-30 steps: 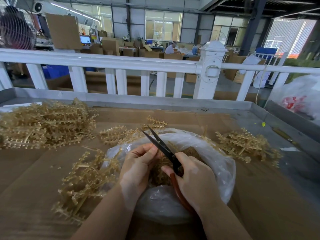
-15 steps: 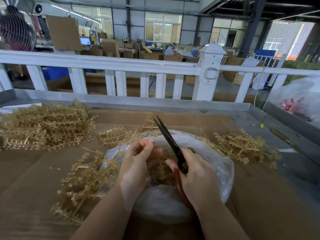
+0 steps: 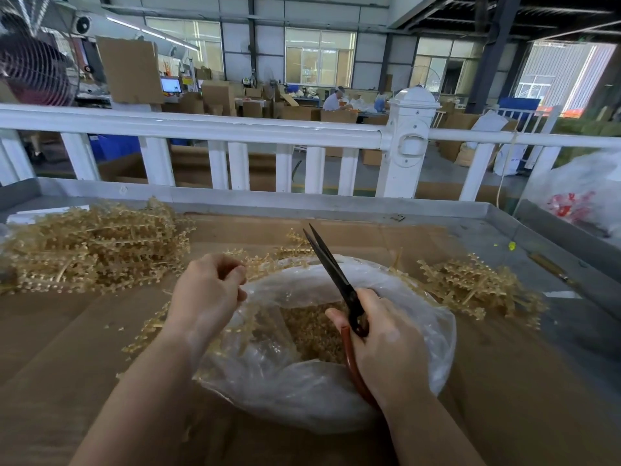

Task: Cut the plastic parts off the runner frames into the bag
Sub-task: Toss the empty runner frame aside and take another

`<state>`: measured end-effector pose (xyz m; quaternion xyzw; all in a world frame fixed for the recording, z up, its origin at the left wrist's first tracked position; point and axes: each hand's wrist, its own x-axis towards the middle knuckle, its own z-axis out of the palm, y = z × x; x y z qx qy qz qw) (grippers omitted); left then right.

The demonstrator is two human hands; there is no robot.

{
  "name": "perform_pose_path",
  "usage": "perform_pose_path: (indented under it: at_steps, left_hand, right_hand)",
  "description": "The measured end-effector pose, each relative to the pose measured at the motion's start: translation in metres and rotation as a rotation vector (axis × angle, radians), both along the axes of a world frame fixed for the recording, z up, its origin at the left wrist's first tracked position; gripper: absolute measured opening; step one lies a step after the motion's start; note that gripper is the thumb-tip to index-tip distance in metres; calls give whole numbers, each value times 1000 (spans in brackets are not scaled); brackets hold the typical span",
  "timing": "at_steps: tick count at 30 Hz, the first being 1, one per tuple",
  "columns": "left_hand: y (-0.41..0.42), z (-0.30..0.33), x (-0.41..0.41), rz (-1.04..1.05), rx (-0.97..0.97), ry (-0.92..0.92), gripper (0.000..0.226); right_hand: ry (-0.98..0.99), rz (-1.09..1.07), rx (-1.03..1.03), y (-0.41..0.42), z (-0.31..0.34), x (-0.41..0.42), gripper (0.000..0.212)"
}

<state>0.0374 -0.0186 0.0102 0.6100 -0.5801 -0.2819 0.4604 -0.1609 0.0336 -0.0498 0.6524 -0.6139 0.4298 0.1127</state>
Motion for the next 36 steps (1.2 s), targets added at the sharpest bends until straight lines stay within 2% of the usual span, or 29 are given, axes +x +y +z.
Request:
perform_pose_path:
  at_steps: [2, 3, 7, 9, 11, 17, 19, 23, 27, 36]
  left_hand:
    - [2, 5, 3, 12, -44, -125, 14]
    - [3, 8, 5, 4, -45, -94, 16]
    - [3, 25, 18, -73, 42, 420, 17]
    - [-2, 30, 29, -57, 51, 496, 17]
    - [-7, 29, 37, -4, 64, 322, 17]
    - [-18, -12, 32, -15, 144, -480, 19]
    - [-19, -29, 29, 45, 122, -677, 22]
    - [-16, -39, 22, 154, 127, -758, 24]
    - [-18, -30, 14, 205, 18, -802, 23]
    - [-41, -14, -34, -34, -83, -649, 29]
  right_hand:
    - [-9, 8, -3, 0, 0, 1, 29]
    - [-11, 11, -9, -1, 0, 1, 29]
    - [-5, 3, -20, -1, 0, 2, 28]
    - [0, -3, -13, -1, 0, 2, 29]
    - [-1, 1, -5, 0, 0, 2, 29]
    - [4, -6, -13, -1, 1, 2, 25]
    - [8, -5, -14, -2, 1, 2, 25]
    - [29, -10, -29, -3, -1, 3, 24]
    - [21, -13, 1, -3, -1, 3, 22]
    - [49, -95, 33, -5, -2, 4, 26]
